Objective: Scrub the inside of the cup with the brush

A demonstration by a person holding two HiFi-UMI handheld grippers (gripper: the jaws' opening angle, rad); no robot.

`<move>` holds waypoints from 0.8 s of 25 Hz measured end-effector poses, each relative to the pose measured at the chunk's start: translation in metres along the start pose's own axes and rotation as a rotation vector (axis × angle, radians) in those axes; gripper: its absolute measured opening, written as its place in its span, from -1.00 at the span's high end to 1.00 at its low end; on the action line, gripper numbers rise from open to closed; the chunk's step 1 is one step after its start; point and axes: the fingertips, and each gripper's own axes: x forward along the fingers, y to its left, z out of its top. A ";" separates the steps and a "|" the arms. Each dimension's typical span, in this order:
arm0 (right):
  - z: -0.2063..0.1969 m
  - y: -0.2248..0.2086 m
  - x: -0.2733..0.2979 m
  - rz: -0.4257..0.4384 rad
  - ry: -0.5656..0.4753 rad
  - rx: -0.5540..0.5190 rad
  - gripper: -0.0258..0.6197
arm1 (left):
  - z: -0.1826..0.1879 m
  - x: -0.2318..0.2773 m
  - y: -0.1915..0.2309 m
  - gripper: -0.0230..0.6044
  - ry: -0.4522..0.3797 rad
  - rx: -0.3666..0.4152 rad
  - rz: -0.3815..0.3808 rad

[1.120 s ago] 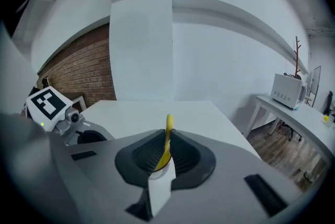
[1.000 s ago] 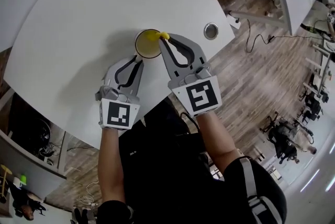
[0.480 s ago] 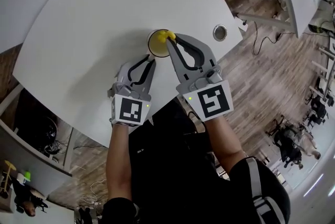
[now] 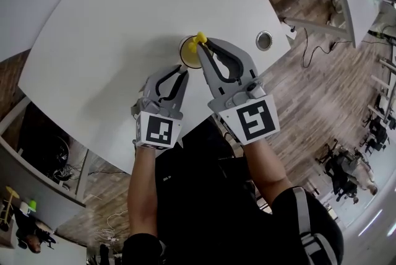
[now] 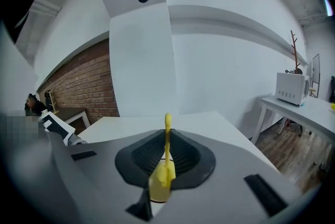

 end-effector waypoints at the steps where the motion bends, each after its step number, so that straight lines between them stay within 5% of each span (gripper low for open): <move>1: -0.002 -0.001 0.000 -0.003 0.002 0.001 0.83 | 0.000 0.000 0.000 0.74 -0.001 0.000 0.001; 20: -0.050 -0.009 -0.012 -0.048 0.118 -0.044 0.83 | -0.001 -0.009 0.004 0.74 -0.014 0.003 0.007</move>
